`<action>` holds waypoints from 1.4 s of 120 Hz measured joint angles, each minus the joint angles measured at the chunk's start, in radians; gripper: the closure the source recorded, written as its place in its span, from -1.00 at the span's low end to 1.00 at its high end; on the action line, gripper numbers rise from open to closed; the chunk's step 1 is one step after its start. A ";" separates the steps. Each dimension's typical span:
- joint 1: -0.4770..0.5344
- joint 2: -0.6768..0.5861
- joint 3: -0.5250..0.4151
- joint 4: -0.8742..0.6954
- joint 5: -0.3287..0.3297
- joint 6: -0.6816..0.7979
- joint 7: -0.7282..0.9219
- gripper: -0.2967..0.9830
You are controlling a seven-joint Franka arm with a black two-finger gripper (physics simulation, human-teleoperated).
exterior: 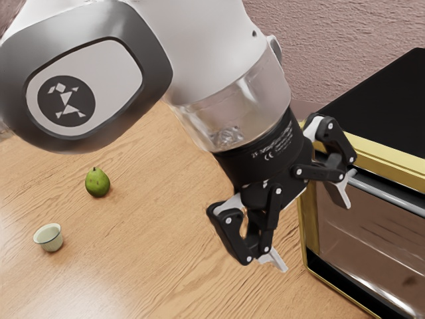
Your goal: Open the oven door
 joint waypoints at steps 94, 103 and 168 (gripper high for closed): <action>0.049 0.176 0.011 0.040 0.000 0.211 -0.262 -0.54; 0.033 0.183 0.011 0.037 0.000 0.225 -0.268 -0.54; -0.037 -0.060 0.061 -0.417 0.012 0.401 -0.269 -0.51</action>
